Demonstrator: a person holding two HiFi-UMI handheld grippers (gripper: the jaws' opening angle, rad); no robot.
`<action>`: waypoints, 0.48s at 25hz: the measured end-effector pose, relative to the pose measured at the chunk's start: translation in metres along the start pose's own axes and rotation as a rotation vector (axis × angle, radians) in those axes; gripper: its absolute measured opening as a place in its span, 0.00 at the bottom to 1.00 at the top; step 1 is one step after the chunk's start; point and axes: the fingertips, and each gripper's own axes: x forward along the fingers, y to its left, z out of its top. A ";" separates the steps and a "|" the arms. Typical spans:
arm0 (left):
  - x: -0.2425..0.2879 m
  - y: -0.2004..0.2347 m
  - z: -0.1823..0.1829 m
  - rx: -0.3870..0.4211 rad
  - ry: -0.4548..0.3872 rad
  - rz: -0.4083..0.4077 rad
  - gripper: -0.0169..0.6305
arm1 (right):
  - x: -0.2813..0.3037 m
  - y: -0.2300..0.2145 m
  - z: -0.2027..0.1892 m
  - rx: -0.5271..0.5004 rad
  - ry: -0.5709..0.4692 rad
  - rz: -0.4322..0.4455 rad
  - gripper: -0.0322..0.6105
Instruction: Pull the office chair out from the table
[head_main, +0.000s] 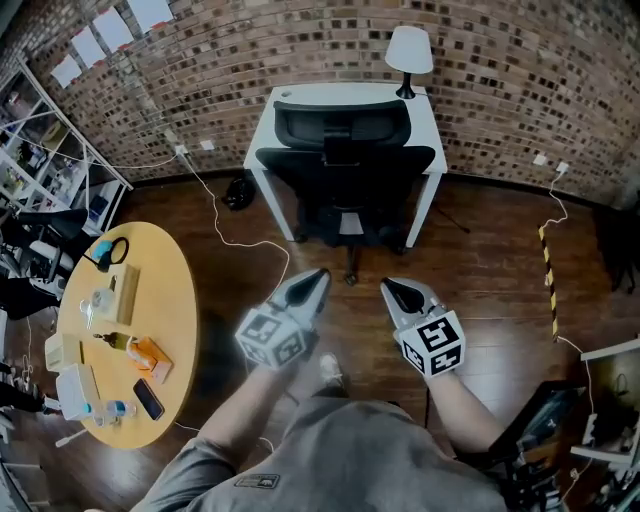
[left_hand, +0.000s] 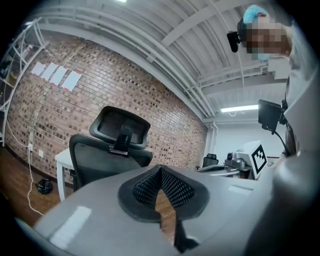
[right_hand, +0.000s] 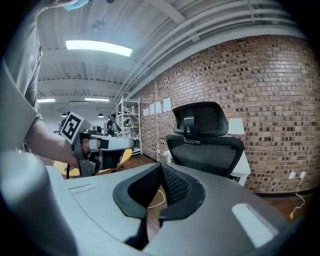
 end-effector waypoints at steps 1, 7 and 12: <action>0.007 0.012 0.005 0.007 0.000 -0.005 0.03 | 0.011 -0.006 0.004 -0.008 0.007 -0.011 0.07; 0.040 0.094 0.036 0.012 0.000 -0.013 0.03 | 0.077 -0.044 0.029 -0.039 0.027 -0.084 0.07; 0.066 0.141 0.053 0.036 0.010 -0.031 0.03 | 0.111 -0.068 0.038 -0.044 0.051 -0.129 0.07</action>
